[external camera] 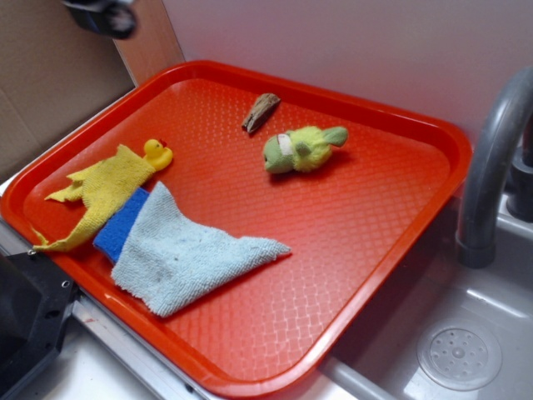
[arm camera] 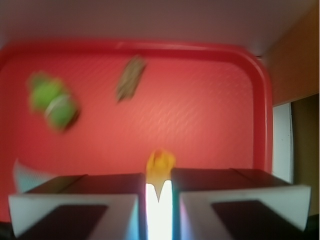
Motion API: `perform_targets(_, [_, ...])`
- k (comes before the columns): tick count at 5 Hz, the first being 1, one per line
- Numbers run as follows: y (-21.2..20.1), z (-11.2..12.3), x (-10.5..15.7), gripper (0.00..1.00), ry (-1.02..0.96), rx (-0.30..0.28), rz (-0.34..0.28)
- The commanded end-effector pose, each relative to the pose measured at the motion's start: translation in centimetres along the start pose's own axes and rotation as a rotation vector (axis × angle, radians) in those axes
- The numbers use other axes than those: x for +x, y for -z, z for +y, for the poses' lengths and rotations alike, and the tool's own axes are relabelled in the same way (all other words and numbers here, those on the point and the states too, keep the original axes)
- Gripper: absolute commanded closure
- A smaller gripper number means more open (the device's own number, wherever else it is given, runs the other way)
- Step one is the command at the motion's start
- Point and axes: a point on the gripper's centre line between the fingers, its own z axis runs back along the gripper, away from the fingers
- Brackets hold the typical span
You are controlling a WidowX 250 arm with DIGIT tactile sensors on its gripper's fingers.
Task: Grab the wood chip.
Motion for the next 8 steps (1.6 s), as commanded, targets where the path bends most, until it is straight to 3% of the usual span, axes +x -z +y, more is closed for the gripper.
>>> perform_targets(1, [-11.3,0.5,1.5,1.0,0.005,0.038,-0.066])
perform_targets(2, [-9.9,-0.4,2.1,0.0,0.0,0.06,-0.01])
perform_targets(5, [-0.3,-1.4,4.8,0.0,-0.221,0.057,-0.035])
perform_targets(6, [2.3,-2.2,6.1,0.0,-0.231,0.093,-0.029])
perform_targets(7, [5.3,-2.4,7.2,0.0,-0.292,0.088,-0.051])
perform_targets(8, [8.6,-2.5,9.0,0.0,-0.353,0.039,-0.039])
